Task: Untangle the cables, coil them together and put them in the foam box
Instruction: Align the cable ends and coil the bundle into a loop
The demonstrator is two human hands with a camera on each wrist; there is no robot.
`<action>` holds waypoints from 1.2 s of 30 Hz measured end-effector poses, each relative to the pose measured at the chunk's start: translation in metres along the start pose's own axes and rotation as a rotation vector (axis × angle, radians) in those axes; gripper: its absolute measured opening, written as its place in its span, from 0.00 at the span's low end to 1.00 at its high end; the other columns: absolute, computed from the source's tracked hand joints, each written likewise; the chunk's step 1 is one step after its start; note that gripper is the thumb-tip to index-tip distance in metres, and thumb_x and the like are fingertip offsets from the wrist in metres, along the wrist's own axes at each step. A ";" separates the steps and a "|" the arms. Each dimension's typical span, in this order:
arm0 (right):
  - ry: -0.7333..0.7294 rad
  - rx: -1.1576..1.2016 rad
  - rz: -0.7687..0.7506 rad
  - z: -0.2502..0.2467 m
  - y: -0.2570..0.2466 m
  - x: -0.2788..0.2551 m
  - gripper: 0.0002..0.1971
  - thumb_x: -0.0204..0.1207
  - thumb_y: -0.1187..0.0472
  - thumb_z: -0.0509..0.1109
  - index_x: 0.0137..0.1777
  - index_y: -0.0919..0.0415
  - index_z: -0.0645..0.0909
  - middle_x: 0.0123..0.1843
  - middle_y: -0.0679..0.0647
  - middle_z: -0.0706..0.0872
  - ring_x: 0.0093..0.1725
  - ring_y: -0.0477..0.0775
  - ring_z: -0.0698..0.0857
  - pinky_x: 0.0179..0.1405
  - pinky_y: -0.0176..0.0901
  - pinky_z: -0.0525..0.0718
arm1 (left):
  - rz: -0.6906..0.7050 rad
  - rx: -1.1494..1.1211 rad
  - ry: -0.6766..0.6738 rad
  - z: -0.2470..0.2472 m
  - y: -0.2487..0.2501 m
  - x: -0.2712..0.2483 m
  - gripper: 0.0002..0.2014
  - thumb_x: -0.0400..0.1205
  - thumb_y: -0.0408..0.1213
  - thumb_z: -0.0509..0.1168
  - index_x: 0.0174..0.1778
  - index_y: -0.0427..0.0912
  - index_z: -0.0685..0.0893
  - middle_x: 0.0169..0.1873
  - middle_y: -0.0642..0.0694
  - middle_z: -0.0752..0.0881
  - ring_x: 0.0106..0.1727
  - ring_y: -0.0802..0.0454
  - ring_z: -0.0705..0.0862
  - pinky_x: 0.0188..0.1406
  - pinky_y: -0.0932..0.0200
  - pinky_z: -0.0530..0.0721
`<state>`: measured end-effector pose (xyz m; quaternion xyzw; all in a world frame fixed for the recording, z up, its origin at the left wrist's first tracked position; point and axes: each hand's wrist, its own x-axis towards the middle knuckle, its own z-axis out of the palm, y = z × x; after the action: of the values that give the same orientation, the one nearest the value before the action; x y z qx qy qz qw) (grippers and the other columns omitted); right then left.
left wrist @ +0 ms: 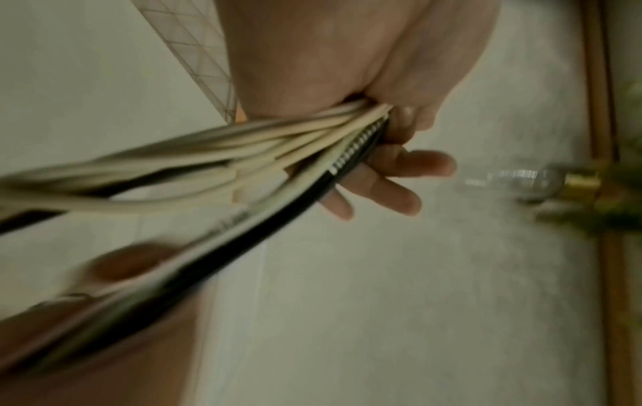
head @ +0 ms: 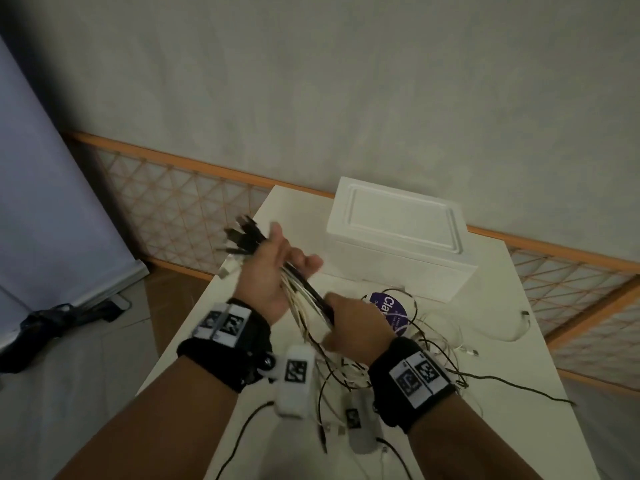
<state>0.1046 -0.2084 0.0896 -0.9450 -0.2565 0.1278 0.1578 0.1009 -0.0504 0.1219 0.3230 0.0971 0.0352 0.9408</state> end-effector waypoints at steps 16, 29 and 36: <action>0.209 0.378 -0.012 -0.043 0.000 -0.002 0.30 0.66 0.45 0.79 0.67 0.50 0.76 0.61 0.42 0.78 0.58 0.43 0.77 0.58 0.36 0.74 | 0.109 -0.015 0.217 0.001 -0.001 0.016 0.27 0.86 0.55 0.55 0.21 0.48 0.65 0.17 0.51 0.65 0.15 0.57 0.60 0.16 0.65 0.60; 0.216 -0.152 0.399 0.025 0.065 -0.024 0.16 0.77 0.60 0.57 0.61 0.47 0.77 0.55 0.49 0.87 0.53 0.55 0.85 0.55 0.47 0.81 | 0.300 -0.122 0.150 0.036 0.046 0.005 0.28 0.84 0.54 0.60 0.18 0.48 0.68 0.15 0.53 0.65 0.14 0.59 0.60 0.14 0.67 0.58; 0.152 -0.207 0.628 0.019 0.122 -0.026 0.16 0.79 0.48 0.61 0.66 0.37 0.74 0.68 0.44 0.79 0.74 0.52 0.70 0.76 0.69 0.55 | 0.210 -0.105 0.193 0.037 0.025 0.005 0.26 0.85 0.54 0.59 0.23 0.47 0.65 0.16 0.52 0.66 0.15 0.57 0.59 0.14 0.66 0.60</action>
<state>0.1312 -0.3176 0.0323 -0.9957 0.0477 0.0725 0.0328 0.1133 -0.0522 0.1649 0.2766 0.1509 0.1695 0.9338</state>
